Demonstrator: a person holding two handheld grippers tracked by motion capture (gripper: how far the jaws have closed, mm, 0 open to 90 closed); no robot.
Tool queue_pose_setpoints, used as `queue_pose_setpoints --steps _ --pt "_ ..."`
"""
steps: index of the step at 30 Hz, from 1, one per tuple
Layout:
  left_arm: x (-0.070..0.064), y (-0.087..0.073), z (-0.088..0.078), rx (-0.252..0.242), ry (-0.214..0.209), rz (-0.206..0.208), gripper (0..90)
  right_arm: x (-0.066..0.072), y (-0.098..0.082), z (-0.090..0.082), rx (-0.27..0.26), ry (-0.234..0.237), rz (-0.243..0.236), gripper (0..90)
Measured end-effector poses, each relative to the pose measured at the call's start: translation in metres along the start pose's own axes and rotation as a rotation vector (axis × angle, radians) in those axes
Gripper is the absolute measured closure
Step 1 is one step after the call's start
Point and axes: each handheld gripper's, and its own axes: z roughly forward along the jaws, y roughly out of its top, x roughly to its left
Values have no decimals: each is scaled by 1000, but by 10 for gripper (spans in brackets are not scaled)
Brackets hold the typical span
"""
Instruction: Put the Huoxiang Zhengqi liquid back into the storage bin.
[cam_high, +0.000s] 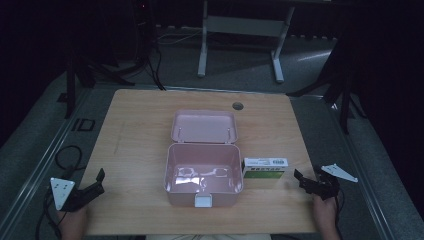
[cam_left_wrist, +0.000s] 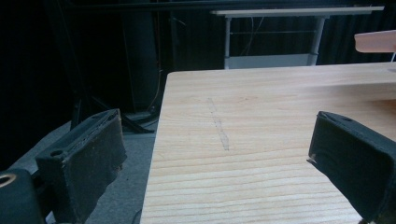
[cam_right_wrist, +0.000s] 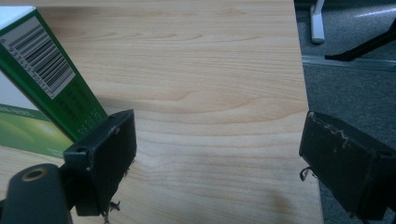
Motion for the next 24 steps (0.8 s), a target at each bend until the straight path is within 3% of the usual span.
queue_pose_setpoints --steps 5,9,15,22,24 --pt "1 0 0 4 -7 -4 39 1 0 0 5 -5 -4 107" --pt "0 0 1 5 -7 1 38 4 1 3 38 -1 -33 107" --pt "0 0 0 3 -5 0 38 2 3 4 98 102 -43 102" --pt "0 0 0 5 -6 -3 38 -2 6 6 191 191 -119 103" --pt "0 0 0 4 -5 -1 38 -3 7 6 206 243 -144 103"
